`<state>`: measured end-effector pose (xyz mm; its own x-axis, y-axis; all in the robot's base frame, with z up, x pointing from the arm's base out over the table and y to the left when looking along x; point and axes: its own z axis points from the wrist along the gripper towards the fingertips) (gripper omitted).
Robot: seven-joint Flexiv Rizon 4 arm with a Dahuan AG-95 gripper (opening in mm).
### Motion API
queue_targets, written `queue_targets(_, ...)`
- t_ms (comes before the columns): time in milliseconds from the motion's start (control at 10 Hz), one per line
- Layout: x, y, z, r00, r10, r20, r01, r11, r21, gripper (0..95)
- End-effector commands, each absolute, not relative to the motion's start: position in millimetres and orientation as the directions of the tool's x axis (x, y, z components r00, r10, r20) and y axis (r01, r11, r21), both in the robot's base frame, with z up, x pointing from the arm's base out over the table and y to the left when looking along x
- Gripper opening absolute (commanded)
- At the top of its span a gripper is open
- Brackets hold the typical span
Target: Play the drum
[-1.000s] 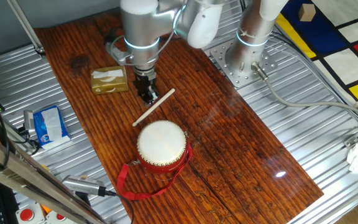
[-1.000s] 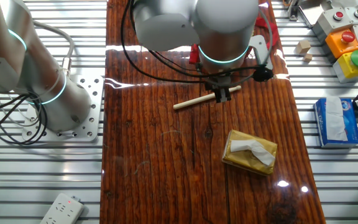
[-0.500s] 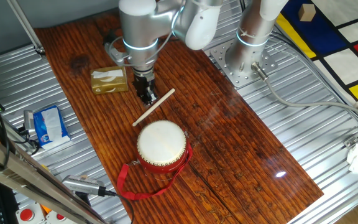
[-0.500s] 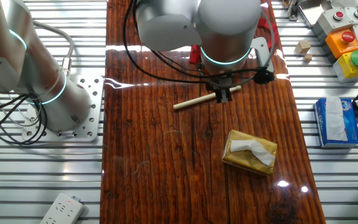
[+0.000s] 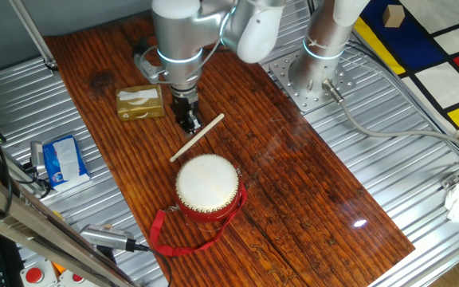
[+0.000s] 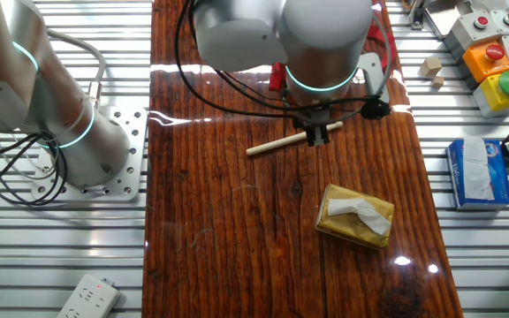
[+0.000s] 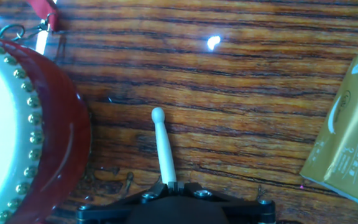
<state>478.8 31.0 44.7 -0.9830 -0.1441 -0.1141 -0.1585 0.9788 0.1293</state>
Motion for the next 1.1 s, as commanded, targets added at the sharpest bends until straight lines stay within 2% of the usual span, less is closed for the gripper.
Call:
queue_targets(100,478,31,49,-0.982,-0.187,-0.008,-0.186,0.969,0.164,0.0)
queue_targets(300,473,31,48,-0.978,-0.202,0.044,-0.193,0.968,0.16,0.0)
queue_targets(500,465,29,46,-0.976,-0.21,0.051,-0.199,0.966,0.166,0.0)
queue_targets(600,459,29,44,-0.972,-0.228,0.047,-0.217,0.961,0.172,19.0)
queue_targets(1100,443,28,40,-0.95,-0.312,0.029,-0.304,0.94,0.155,19.0)
